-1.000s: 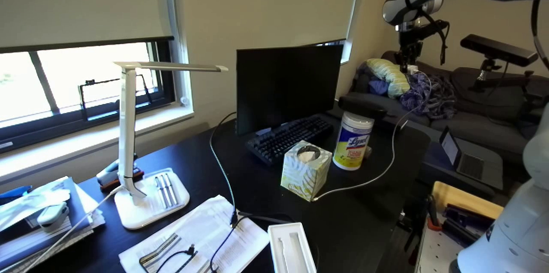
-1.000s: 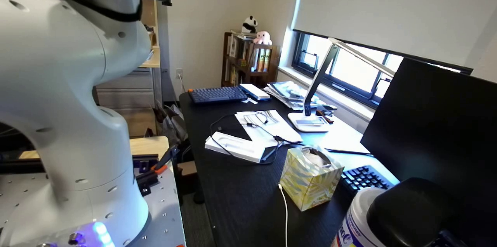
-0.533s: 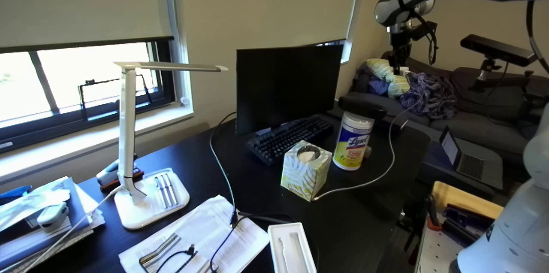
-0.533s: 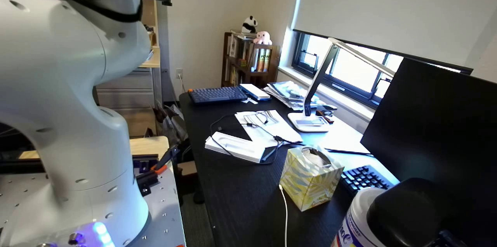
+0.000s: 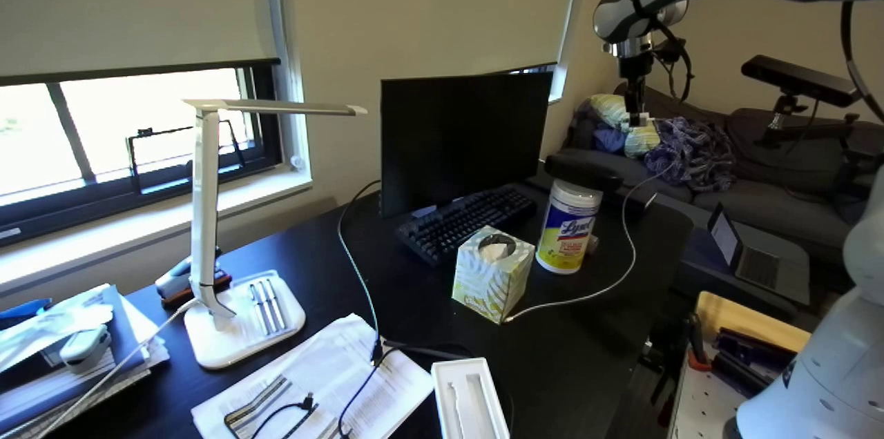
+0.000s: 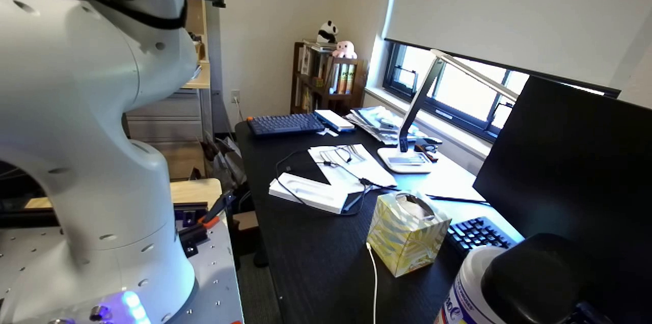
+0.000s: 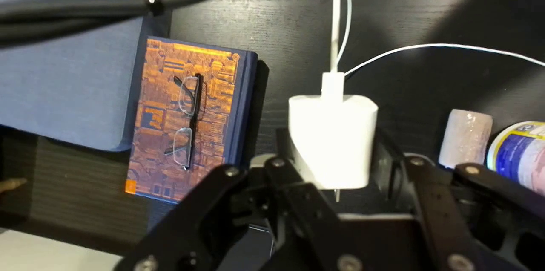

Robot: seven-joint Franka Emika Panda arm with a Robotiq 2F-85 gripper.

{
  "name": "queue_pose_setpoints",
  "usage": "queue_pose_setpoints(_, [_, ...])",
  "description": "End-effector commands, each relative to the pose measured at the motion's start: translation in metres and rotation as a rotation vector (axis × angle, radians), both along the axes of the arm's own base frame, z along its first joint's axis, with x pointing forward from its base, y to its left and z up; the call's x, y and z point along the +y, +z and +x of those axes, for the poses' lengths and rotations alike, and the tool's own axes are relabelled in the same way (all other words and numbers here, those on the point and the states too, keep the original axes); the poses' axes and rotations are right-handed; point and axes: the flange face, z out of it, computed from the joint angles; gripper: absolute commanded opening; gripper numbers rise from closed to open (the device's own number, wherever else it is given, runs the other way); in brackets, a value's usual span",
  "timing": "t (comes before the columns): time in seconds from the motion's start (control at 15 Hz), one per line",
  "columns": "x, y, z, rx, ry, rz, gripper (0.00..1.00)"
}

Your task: Pick up the white charger and move it from the left side of the laptop to the right side

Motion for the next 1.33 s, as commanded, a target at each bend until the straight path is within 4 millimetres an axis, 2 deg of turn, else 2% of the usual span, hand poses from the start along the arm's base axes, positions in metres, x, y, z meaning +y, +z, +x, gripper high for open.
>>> queue_pose_setpoints(0.0, [-0.007, 0.002, -0.002, -0.012, 0.193, 0.032, 0.22])
queue_pose_setpoints(0.2, [-0.009, 0.016, -0.021, 0.024, 0.347, 0.057, 0.22])
queue_pose_setpoints(0.27, [-0.01, 0.004, -0.004, 0.025, 0.252, 0.044, 0.47])
queue_pose_setpoints(0.47, [-0.014, 0.012, -0.014, 0.031, 0.306, 0.058, 0.47])
queue_pose_setpoints(0.67, [-0.013, 0.013, -0.013, 0.031, 0.313, 0.06, 0.47])
queue_pose_setpoints(0.73, [-0.009, 0.011, -0.009, 0.069, 0.299, 0.039, 0.22])
queue_pose_setpoints(0.93, [0.006, 0.01, 0.013, 0.148, 0.474, 0.104, 0.22])
queue_pose_setpoints(1.13, [0.017, -0.012, 0.038, 0.151, 0.631, 0.152, 0.22])
queue_pose_setpoints(1.27, [0.024, -0.039, 0.047, 0.174, 0.734, 0.176, 0.22])
